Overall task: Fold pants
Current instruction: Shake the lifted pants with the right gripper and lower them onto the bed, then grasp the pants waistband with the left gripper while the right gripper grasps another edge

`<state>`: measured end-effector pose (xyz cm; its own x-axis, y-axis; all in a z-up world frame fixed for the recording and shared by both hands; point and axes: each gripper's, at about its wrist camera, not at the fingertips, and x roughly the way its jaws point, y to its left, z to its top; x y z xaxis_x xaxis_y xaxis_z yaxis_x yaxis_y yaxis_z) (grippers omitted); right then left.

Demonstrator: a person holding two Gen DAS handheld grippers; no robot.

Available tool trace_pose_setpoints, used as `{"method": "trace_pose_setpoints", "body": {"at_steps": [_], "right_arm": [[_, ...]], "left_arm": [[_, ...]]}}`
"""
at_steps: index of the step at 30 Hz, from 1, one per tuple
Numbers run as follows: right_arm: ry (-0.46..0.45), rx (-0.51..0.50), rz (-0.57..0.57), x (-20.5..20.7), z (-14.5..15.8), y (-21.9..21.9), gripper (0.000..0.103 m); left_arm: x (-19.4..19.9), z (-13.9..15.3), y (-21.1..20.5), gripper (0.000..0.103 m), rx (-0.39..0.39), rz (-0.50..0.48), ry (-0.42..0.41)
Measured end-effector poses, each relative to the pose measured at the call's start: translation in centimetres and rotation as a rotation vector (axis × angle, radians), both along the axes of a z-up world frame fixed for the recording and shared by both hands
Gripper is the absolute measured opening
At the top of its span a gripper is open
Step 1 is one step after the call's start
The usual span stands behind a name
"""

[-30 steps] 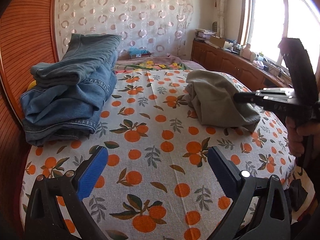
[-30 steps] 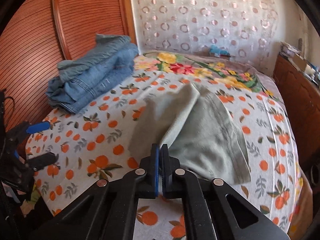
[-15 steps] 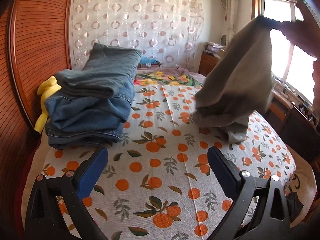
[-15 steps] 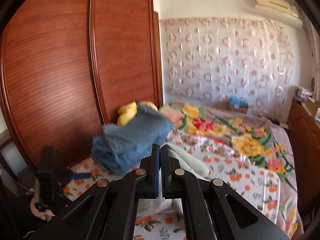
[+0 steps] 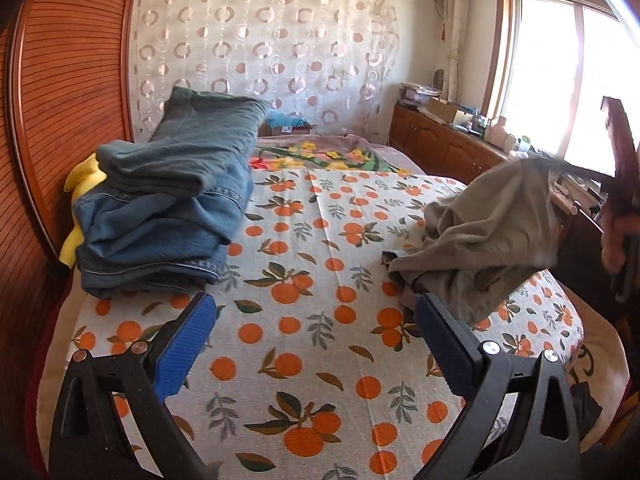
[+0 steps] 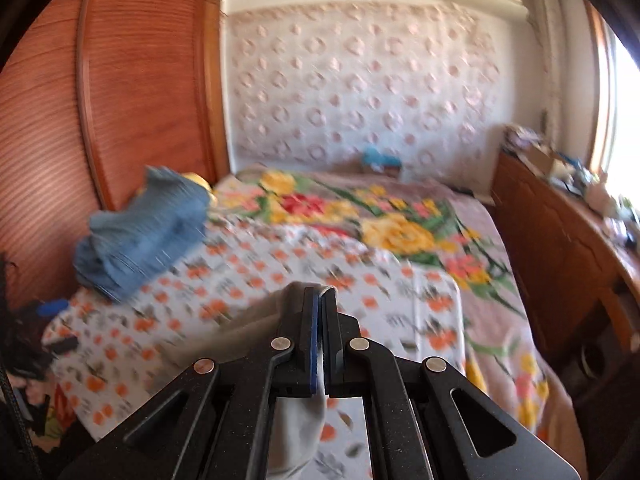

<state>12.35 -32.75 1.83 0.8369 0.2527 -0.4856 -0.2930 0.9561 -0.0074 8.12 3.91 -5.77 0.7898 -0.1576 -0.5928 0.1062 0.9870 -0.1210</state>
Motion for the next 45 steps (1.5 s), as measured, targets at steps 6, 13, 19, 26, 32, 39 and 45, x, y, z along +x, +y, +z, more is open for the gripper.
{"method": "trace_pose_setpoints", "body": {"at_steps": [6,13,19,26,32,39,45], "right_arm": [[0.099,-0.001,-0.063,0.2,-4.3,-1.9,0.005],[0.109,0.005,-0.061,-0.2,-4.2,0.7,0.029],[0.091,0.05,-0.076,-3.7,-5.2,-0.8,0.044],[0.094,0.069,-0.117,-6.7,-6.0,-3.3,0.055],[0.123,0.062,-0.137,-7.4,-6.9,-4.2,0.055],[0.123,0.076,-0.124,-7.7,-6.9,-4.4,0.055],[0.117,0.076,-0.106,-8.1,-7.3,-4.0,0.055]], "left_arm": [[0.1,-0.3,-1.2,0.1,0.011,-0.021,0.012],[0.0,-0.3,-2.9,0.1,0.023,-0.06,0.016],[-0.2,0.0,-4.4,0.1,0.028,-0.1,0.016],[0.5,0.7,-8.6,0.099,0.063,-0.199,0.015],[1.8,1.4,-13.4,0.092,0.079,-0.317,0.029],[3.5,1.4,-17.7,0.078,0.073,-0.433,0.065],[5.1,0.8,-20.5,0.063,0.065,-0.508,0.097]]}}
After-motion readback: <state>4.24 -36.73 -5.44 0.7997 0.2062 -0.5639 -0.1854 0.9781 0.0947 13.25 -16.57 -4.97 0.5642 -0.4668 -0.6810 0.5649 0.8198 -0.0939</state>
